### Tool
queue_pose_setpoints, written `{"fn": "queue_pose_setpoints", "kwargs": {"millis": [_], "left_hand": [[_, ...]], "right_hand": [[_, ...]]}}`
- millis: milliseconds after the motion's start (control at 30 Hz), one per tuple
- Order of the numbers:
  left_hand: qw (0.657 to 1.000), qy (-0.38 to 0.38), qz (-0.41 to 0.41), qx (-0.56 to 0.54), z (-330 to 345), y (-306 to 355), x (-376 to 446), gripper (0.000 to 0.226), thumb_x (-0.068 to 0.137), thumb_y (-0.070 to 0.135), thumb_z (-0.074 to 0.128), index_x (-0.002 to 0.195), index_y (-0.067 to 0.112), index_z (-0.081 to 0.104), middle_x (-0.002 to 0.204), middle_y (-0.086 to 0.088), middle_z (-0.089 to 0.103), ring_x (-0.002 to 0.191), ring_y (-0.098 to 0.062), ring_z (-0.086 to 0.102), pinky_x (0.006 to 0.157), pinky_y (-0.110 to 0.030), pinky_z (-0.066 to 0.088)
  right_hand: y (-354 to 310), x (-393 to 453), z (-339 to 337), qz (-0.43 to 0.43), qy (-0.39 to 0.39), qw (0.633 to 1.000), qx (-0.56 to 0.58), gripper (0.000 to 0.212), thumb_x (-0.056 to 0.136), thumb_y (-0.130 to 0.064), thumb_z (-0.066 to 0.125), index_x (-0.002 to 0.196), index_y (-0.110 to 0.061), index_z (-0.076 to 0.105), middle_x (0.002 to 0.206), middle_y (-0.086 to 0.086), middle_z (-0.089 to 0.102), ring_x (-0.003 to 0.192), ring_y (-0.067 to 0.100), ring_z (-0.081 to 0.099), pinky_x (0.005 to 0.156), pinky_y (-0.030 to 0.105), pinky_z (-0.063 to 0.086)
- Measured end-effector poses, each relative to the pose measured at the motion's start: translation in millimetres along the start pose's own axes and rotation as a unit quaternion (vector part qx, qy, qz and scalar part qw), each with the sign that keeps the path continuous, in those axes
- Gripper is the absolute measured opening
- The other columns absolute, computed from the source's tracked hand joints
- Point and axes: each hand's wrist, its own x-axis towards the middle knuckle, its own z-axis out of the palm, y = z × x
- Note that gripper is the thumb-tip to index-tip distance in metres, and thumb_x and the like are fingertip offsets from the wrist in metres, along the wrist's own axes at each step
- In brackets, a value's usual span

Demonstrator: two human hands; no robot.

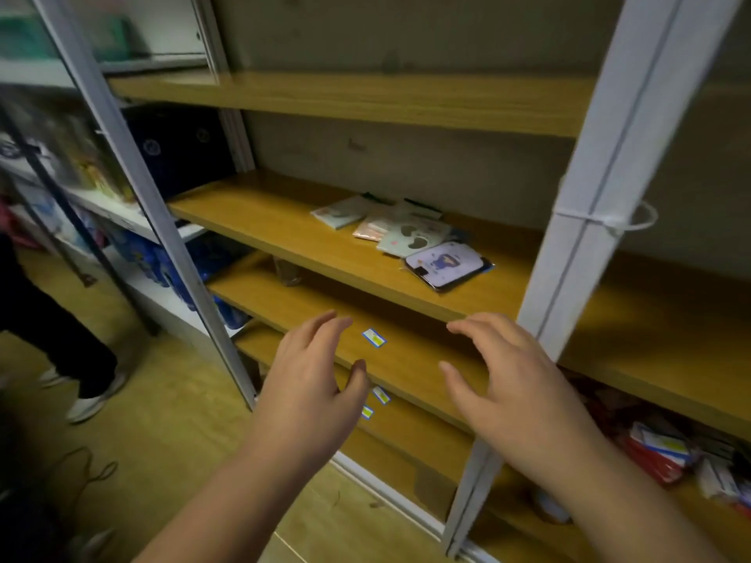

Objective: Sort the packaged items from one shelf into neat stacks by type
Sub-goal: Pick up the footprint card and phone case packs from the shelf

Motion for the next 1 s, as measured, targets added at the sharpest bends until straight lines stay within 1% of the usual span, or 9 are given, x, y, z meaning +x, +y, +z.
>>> {"fn": "queue_pose_setpoints", "kwargs": {"millis": [67, 167, 267, 400, 533, 633, 733, 867, 1000], "left_hand": [[1.000, -0.011, 0.020, 0.015, 2, -10, 26, 0.058, 0.088, 0.045, 0.052, 0.143, 0.030, 0.046, 0.147, 0.012, 0.044, 0.136, -0.002, 0.029, 0.102, -0.021, 0.026], [0.998, -0.017, 0.043, 0.041, -2, -32, 65, 0.058, 0.088, 0.042, 0.054, 0.143, 0.026, 0.047, 0.146, 0.009, 0.047, 0.135, -0.005, 0.032, 0.102, -0.022, 0.026], [0.999, -0.009, 0.029, 0.038, -13, -56, 101, 0.057, 0.089, 0.043, 0.053, 0.143, 0.027, 0.046, 0.146, 0.011, 0.047, 0.137, -0.006, 0.033, 0.105, -0.027, 0.033], [0.999, -0.012, 0.017, 0.038, -15, -85, 134, 0.055, 0.091, 0.041, 0.056, 0.144, 0.031, 0.045, 0.146, 0.015, 0.044, 0.138, -0.004, 0.031, 0.104, -0.026, 0.029], [0.999, -0.045, 0.004, 0.013, -8, -113, 166, 0.055, 0.092, 0.041, 0.059, 0.144, 0.032, 0.045, 0.147, 0.015, 0.043, 0.132, -0.011, 0.041, 0.102, -0.031, 0.042], [0.997, -0.070, 0.028, 0.013, 7, -134, 209, 0.057, 0.092, 0.044, 0.059, 0.145, 0.030, 0.044, 0.150, 0.011, 0.043, 0.136, -0.013, 0.040, 0.105, -0.028, 0.033], [0.994, -0.092, 0.059, -0.006, 23, -147, 255, 0.056, 0.093, 0.049, 0.056, 0.143, 0.028, 0.046, 0.148, 0.009, 0.046, 0.124, -0.019, 0.050, 0.101, -0.031, 0.038], [0.988, -0.126, 0.087, -0.010, 55, -160, 317, 0.058, 0.091, 0.051, 0.056, 0.140, 0.022, 0.051, 0.143, -0.001, 0.053, 0.130, -0.024, 0.045, 0.104, -0.039, 0.040], [0.972, -0.210, -0.020, 0.104, 83, -169, 390, 0.079, 0.086, 0.071, 0.049, 0.144, 0.018, 0.045, 0.143, -0.017, 0.051, 0.129, -0.040, 0.046, 0.102, -0.046, 0.038]], "right_hand": [[1, 28, 15, 0.001, 0.001, 1.000, 0.008, 0.044, 0.091, -0.046, 0.057, 0.133, -0.032, 0.053, 0.129, -0.017, 0.048, 0.118, 0.001, 0.043, 0.096, 0.022, 0.038], [4, 70, 37, 0.011, -0.002, 1.000, 0.021, 0.045, 0.091, -0.050, 0.054, 0.134, -0.036, 0.050, 0.128, -0.022, 0.046, 0.109, -0.011, 0.032, 0.083, 0.009, 0.030], [3, 111, 56, 0.012, 0.001, 1.000, 0.025, 0.046, 0.091, -0.049, 0.055, 0.134, -0.034, 0.051, 0.130, -0.019, 0.048, 0.110, -0.010, 0.032, 0.088, 0.011, 0.029], [0, 156, 73, 0.011, -0.014, 0.999, 0.027, 0.045, 0.092, -0.047, 0.054, 0.135, -0.034, 0.050, 0.131, -0.020, 0.047, 0.111, -0.008, 0.035, 0.086, 0.011, 0.030], [2, 182, 89, 0.039, -0.021, 0.998, 0.033, 0.046, 0.091, -0.048, 0.053, 0.135, -0.036, 0.049, 0.134, -0.022, 0.045, 0.119, -0.005, 0.040, 0.089, 0.014, 0.034], [8, 200, 98, 0.066, -0.005, 0.998, 0.018, 0.045, 0.092, -0.047, 0.053, 0.135, -0.035, 0.050, 0.132, -0.021, 0.046, 0.117, -0.004, 0.037, 0.091, 0.016, 0.038], [11, 210, 104, 0.107, 0.030, 0.994, 0.002, 0.043, 0.091, -0.045, 0.056, 0.132, -0.031, 0.053, 0.130, -0.016, 0.049, 0.116, -0.002, 0.038, 0.093, 0.028, 0.047], [6, 215, 115, 0.136, 0.058, 0.989, -0.023, 0.045, 0.088, -0.054, 0.049, 0.130, -0.038, 0.050, 0.120, -0.029, 0.039, 0.113, -0.009, 0.035, 0.091, 0.020, 0.039], [0, 216, 123, 0.171, 0.072, 0.981, -0.052, 0.043, 0.090, -0.050, 0.053, 0.131, -0.039, 0.050, 0.119, -0.031, 0.038, 0.109, -0.013, 0.033, 0.084, 0.009, 0.031]]}}
